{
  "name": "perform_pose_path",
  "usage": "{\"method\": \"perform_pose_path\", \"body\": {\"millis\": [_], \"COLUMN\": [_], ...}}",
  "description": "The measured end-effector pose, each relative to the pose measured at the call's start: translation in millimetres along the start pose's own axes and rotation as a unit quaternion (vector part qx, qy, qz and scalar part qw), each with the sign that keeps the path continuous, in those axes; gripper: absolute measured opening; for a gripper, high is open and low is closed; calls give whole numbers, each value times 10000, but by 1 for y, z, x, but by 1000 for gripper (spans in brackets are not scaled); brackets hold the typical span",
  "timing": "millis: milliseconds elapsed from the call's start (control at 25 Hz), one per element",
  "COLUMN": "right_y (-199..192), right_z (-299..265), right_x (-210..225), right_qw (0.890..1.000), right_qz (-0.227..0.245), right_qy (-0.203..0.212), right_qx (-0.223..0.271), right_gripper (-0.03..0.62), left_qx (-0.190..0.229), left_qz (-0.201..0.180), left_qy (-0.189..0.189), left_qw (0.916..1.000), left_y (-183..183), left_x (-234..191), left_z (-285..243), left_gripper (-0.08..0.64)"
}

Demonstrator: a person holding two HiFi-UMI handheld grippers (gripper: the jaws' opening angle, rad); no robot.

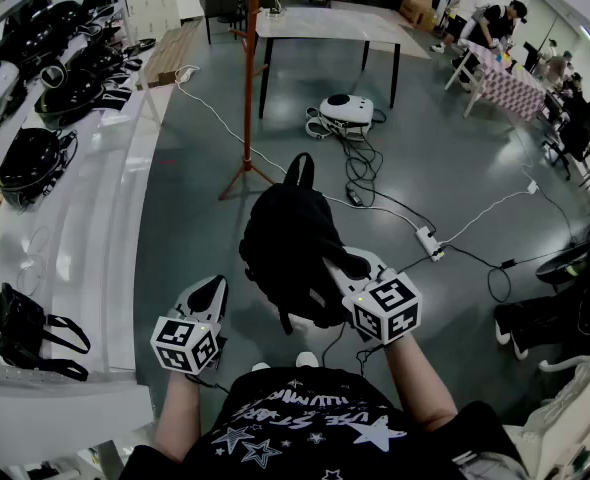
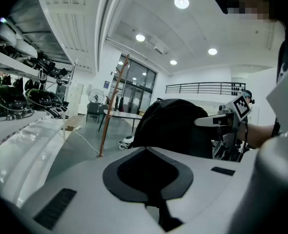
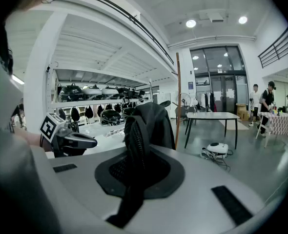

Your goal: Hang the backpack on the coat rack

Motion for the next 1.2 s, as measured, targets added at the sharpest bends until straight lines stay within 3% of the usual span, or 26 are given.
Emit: {"method": "perform_pose_path", "body": {"millis": [280, 480, 760, 1000, 1200], "right_y": [-10, -18, -22, -33, -37], "right_z": [10, 28, 51, 58, 49], "right_x": [12, 27, 60, 94, 126], "right_qw": [10000, 9998, 9987, 9993, 9997], "right_qz": [-45, -107, 248, 131, 2], "right_qy": [58, 150, 436, 322, 105], "right_qx": [-22, -65, 19, -105, -209], "right_gripper": [17, 17, 18, 18, 18], "left_qx": [7, -207, -230, -456, -505], "left_qz": [-119, -138, -162, -298, -191], "left_qy": [-45, 21, -192, -221, -99], "left_qw": [9999, 9997, 9994, 9983, 9985], "left_y": [4, -2, 3, 0, 0], "left_x": [21, 40, 77, 101, 90], "left_z": [-12, -23, -57, -73, -94], "left_gripper": [20, 20, 21, 21, 21]}}
Point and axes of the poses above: the fingertips, and each gripper's own axes: z backward along the fingers, x to its right, y out of its top, the point moved 10 cm from there along z, backward along the fingers, and after that the axes turned 3 degrees about -z, right-handed, at the moved point
